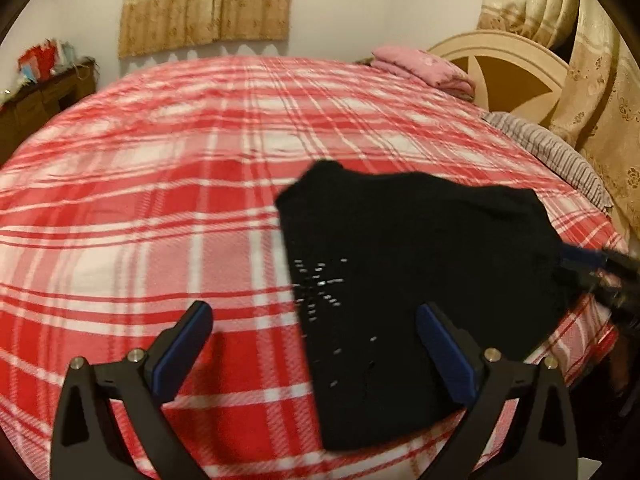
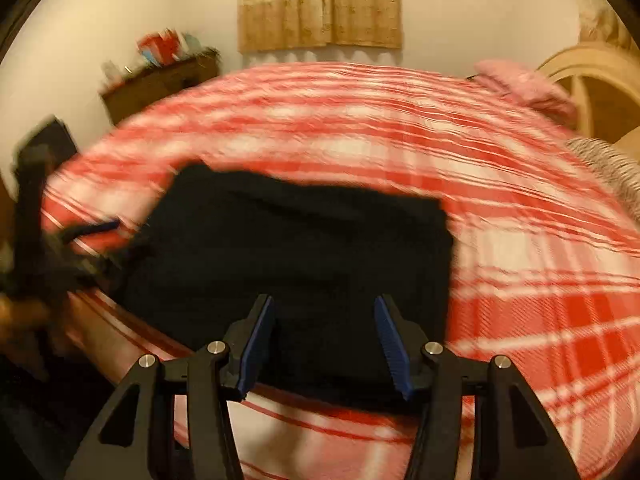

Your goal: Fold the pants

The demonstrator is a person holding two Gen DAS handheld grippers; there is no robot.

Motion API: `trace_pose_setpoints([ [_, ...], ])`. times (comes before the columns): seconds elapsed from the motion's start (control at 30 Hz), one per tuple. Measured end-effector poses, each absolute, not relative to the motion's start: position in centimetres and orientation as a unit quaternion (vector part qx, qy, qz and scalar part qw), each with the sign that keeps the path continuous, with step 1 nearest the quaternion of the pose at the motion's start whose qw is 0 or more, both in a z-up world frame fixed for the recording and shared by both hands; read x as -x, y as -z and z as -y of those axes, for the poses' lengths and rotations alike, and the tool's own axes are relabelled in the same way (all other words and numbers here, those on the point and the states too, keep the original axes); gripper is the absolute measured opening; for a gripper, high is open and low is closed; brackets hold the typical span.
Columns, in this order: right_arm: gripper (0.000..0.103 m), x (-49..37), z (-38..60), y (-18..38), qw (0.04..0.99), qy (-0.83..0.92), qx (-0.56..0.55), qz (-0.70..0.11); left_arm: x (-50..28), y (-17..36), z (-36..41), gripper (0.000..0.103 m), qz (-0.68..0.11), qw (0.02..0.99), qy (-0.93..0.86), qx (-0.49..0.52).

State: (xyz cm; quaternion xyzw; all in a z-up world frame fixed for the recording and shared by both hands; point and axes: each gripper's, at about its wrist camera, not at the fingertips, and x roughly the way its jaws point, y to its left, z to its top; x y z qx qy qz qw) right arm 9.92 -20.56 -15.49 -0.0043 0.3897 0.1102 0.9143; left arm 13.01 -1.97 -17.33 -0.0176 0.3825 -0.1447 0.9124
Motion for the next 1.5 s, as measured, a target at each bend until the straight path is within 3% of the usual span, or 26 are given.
trace_pose_setpoints([
  [0.2,0.054,-16.7,14.4,12.6,0.891,-0.220,-0.007,-0.398,-12.0,17.9,0.6,0.103,-0.383,0.912,0.141,0.034],
  [0.57,0.054,-27.6,6.8,16.6,0.798,-0.295,-0.031,-0.525,-12.0,19.7,0.7,0.103,-0.385,0.911,0.148,0.014],
  [0.6,0.049,-27.6,6.3,16.8,0.789,-0.304,-0.023,-0.533,-12.0,19.7,0.6,0.103,-0.385,0.911,0.149,0.013],
  [0.63,0.035,-27.4,5.6,16.9,0.785,-0.313,-0.008,-0.535,-12.0,19.7,0.6,0.103,-0.384,0.911,0.150,0.012],
  [0.73,0.020,-27.4,5.0,17.5,0.792,-0.293,0.015,-0.536,-11.9,19.8,0.7,0.103,-0.381,0.912,0.150,0.007],
  [0.93,0.022,-28.9,6.3,18.9,0.788,-0.291,-0.036,-0.542,-11.7,19.7,0.7,0.103,-0.379,0.913,0.150,0.009],
  [0.97,0.025,-28.9,6.4,18.9,0.788,-0.293,-0.038,-0.540,-11.7,19.6,0.6,0.103,-0.380,0.913,0.150,0.010],
  [1.03,0.044,-27.9,6.9,18.0,0.802,-0.287,-0.032,-0.524,-11.5,19.5,0.5,0.103,-0.382,0.912,0.151,0.016],
  [1.27,0.045,-22.0,14.8,14.1,0.865,-0.218,-0.022,-0.451,-11.3,18.2,-0.1,0.103,-0.369,0.918,0.138,0.031],
  [1.5,0.045,-15.2,23.2,13.7,0.896,-0.115,-0.013,-0.428,-11.6,16.9,1.7,0.103,-0.355,0.922,0.153,0.012],
])
